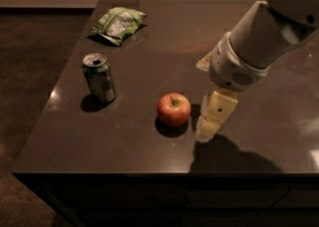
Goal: Move apple near green jalapeno chip bag
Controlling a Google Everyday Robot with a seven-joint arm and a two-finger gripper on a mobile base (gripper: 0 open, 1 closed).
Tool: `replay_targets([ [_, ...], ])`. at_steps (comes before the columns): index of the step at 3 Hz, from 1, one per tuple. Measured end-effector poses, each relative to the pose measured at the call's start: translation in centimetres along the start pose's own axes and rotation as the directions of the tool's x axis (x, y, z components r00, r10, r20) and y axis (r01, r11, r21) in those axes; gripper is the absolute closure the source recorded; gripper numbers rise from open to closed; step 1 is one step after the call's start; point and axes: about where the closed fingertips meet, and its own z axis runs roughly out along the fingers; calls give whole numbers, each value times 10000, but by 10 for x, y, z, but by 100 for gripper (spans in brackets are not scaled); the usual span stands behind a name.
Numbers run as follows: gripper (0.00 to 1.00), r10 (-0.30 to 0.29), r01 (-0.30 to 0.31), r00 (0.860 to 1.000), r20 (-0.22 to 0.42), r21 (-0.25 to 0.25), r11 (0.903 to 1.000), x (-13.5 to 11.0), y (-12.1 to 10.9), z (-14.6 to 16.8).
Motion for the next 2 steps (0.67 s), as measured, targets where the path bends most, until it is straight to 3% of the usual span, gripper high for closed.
replay_targets([
  [2,0,-282,294,9993,247,-515,9982,-23,-1,51],
])
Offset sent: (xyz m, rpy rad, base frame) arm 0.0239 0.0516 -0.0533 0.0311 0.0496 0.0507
